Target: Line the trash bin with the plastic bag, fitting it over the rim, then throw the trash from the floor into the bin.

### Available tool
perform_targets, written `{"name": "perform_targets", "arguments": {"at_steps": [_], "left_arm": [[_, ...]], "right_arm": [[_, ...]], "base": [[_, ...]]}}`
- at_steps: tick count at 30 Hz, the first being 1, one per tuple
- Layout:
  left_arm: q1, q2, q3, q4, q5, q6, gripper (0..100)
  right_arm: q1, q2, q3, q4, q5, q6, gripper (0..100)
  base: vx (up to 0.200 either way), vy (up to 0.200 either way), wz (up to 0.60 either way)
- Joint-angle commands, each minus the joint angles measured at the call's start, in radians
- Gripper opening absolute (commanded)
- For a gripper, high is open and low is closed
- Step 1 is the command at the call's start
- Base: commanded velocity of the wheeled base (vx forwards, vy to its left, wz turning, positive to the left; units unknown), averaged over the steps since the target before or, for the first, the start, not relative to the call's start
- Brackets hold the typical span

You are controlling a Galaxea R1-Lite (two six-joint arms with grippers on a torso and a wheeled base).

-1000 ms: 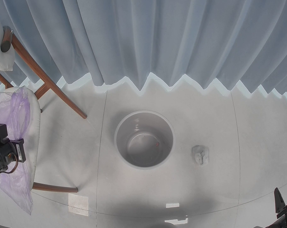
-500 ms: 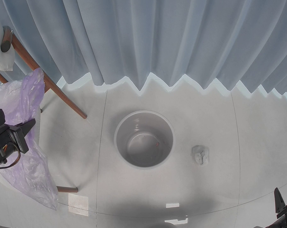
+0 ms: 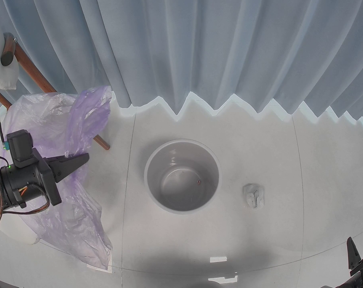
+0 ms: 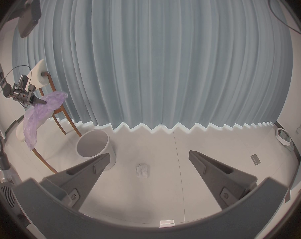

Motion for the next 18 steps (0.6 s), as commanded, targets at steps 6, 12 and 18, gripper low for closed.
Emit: {"name": "perform_targets", "arguments": {"at_steps": [6, 12, 18], "left_arm": [[-0.099, 0.172, -0.146, -0.06, -0.032, -0.002, 0], [-0.163, 0.193, -0.18, -0.061, -0.032, -0.038, 0], [-0.221, 0.22, -0.269, -0.061, -0.031, -0.13, 0]], "right_arm": [[0.0, -0.002, 0.018, 0.0, 0.001, -0.001, 100], [0.0, -0.003, 0.018, 0.0, 0.001, -0.001, 100], [0.0, -0.003, 0.018, 0.0, 0.001, -0.001, 100]], "base": [[0.0, 0.0, 0.0], [0.0, 0.0, 0.0], [0.0, 0.0, 0.0]]}}
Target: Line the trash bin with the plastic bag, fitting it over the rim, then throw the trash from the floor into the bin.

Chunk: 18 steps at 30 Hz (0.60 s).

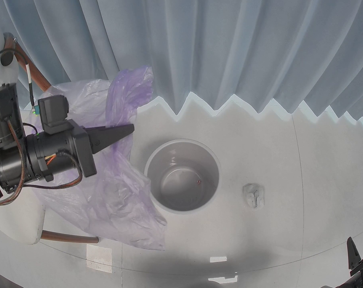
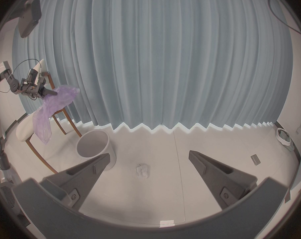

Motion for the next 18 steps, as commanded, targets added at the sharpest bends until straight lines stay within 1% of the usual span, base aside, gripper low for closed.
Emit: {"name": "perform_targets", "arguments": {"at_steps": [1, 6, 13, 18], "left_arm": [[-0.04, 0.042, -0.067, -0.002, 0.001, -0.034, 0], [-0.045, 0.077, -0.109, -0.002, 0.001, -0.037, 0], [-0.097, 0.08, -0.122, 0.0, 0.003, -0.037, 0], [-0.099, 0.091, -0.127, 0.001, 0.011, -0.037, 0]], "right_arm": [[0.0, 0.001, 0.018, -0.001, 0.0, 0.0, 100], [0.0, 0.0, 0.018, -0.001, 0.0, 0.0, 100], [0.0, 0.001, 0.018, -0.001, 0.0, 0.0, 100], [0.0, 0.001, 0.018, -0.001, 0.0, 0.0, 100]], "base": [[0.0, 0.0, 0.0], [0.0, 0.0, 0.0], [0.0, 0.0, 0.0], [0.0, 0.0, 0.0]]}}
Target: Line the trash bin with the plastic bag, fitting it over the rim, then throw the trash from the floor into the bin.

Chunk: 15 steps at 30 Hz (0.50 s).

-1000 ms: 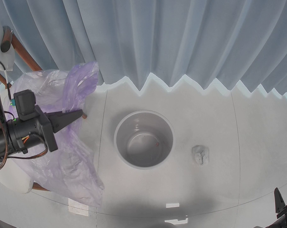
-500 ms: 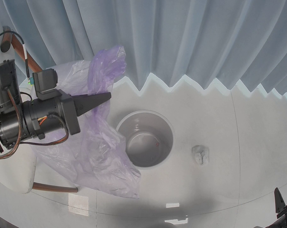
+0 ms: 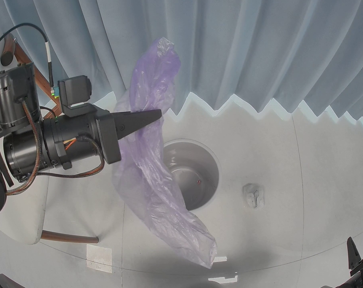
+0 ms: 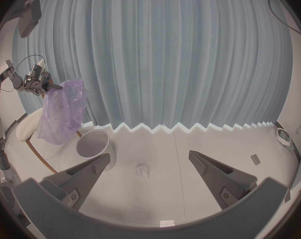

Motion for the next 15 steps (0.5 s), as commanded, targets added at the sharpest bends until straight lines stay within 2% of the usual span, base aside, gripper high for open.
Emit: {"name": "perform_targets", "arguments": {"at_steps": [1, 5, 8, 12, 15], "left_arm": [[0.0, 0.012, -0.003, 0.001, 0.004, 0.0, 0], [0.012, 0.032, 0.009, 0.006, 0.027, 0.003, 0], [0.034, 0.078, 0.02, 0.003, 0.084, 0.009, 0], [0.035, 0.093, 0.025, 0.006, 0.121, 0.011, 0], [0.054, 0.11, 0.075, 0.006, 0.144, 0.032, 0]], "right_arm": [[0.0, 0.001, 0.018, -0.001, 0.0, -0.001, 100], [0.0, 0.001, 0.018, -0.001, 0.0, -0.001, 100], [0.0, 0.001, 0.018, -0.001, -0.001, -0.001, 100], [0.0, 0.001, 0.018, -0.001, 0.0, -0.001, 100], [0.0, 0.001, 0.018, -0.001, 0.0, -0.001, 100]], "base": [[0.0, 0.0, 0.0], [0.0, 0.0, 0.0], [0.0, 0.0, 0.0], [0.0, 0.0, 0.0], [0.0, 0.0, 0.0]]}}
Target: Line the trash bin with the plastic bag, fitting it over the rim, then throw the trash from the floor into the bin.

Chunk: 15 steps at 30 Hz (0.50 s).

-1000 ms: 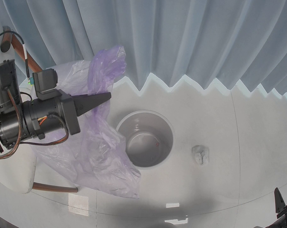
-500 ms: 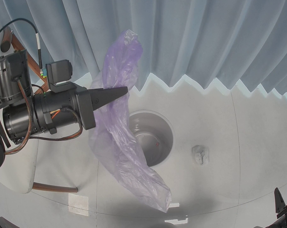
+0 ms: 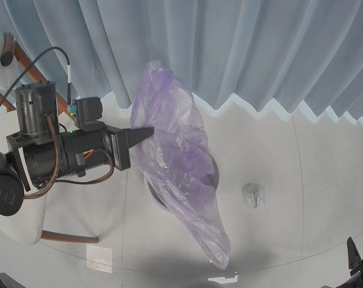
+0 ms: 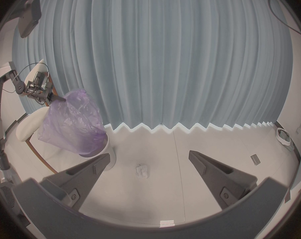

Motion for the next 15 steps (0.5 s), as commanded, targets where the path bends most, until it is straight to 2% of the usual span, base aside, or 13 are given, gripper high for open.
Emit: {"name": "perform_targets", "arguments": {"at_steps": [1, 7, 13, 15], "left_arm": [[0.027, 0.035, 0.055, 0.0, 0.013, 0.033, 0], [0.093, 0.072, 0.103, 0.003, 0.024, 0.164, 0], [0.081, 0.084, 0.087, 0.009, 0.044, 0.174, 0], [0.079, 0.071, 0.104, 0.049, 0.047, 0.193, 0]], "right_arm": [[0.0, 0.001, 0.018, 0.0, 0.0, -0.001, 100], [0.0, 0.001, 0.018, 0.0, 0.0, -0.001, 100], [0.0, 0.001, 0.018, 0.001, 0.0, -0.001, 100], [0.0, 0.001, 0.018, 0.001, 0.0, -0.001, 100]], "base": [[0.0, 0.0, 0.0], [0.0, 0.0, 0.0], [0.0, 0.0, 0.0], [0.0, 0.0, 0.0]]}}
